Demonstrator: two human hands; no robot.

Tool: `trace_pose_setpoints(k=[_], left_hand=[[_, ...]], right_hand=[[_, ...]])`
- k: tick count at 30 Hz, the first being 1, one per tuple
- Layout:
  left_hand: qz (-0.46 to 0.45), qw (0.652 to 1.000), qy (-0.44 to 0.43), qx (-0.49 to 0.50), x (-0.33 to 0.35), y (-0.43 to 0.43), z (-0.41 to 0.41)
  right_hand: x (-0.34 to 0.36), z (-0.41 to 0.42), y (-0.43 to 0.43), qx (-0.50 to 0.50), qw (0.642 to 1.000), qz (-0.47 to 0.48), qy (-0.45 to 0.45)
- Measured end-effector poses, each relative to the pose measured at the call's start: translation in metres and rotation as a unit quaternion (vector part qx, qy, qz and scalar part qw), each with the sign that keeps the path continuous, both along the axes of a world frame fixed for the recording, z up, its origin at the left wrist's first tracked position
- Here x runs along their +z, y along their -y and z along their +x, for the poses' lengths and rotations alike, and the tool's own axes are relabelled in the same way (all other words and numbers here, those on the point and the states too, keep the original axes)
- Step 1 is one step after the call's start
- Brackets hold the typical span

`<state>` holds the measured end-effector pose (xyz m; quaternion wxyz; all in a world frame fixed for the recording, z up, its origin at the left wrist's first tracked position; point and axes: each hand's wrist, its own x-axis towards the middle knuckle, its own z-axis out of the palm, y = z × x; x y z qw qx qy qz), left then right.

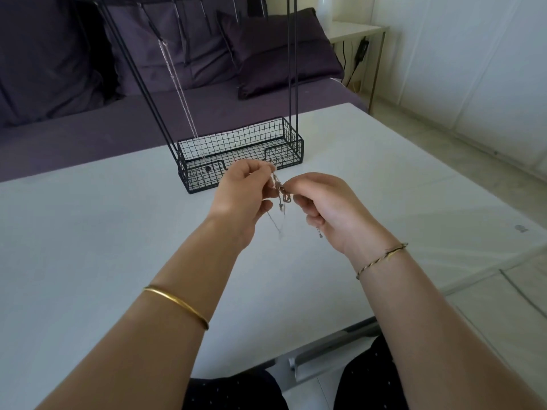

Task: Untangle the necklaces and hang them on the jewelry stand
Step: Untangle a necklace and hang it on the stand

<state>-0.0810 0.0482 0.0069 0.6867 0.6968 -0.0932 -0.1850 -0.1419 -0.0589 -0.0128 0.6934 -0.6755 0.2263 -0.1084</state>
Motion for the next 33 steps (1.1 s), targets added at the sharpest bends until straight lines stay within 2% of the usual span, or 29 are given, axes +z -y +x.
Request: trace_pose_setpoints(k=[4,10,17,22,25,28,30,33], left_hand=[[0.033,0.999,0.028,-0.019,0.0,0.001,-0.001],[0.078,0.992,0.094,-0.031,-0.001,0.003,-0.004],[0.132,0.981,0.135,-0.036,-0.004,0.0,-0.001],[0.212,0.951,0.217,-0.057,-0.005,-0.002,-0.001],[0.287,0.914,0.28,-0.062,-0.003,-0.005,0.001],[0.347,0.884,0.308,-0.052,-0.003,-0.007,0.003],[0.341,0.894,0.287,-0.035,-0.004,-0.008,0.004],[0.217,0.961,0.172,0.018,-0.001,-0.008,0.004]], right_hand=[[0.001,0.0,0.001,-0.008,0.999,0.032,0.005],[0.001,-0.002,0.0,0.005,1.0,-0.011,0.004],[0.0,-0.001,0.004,-0.047,0.997,0.03,0.047],[0.0,-0.001,0.008,-0.06,0.996,0.038,0.06],[-0.001,0.0,0.007,-0.057,0.996,0.032,0.068],[-0.002,0.0,0.006,-0.058,0.995,0.03,0.074],[-0.002,0.0,0.008,-0.054,0.996,0.013,0.065],[-0.003,-0.001,0.008,-0.025,0.999,-0.019,0.033]])
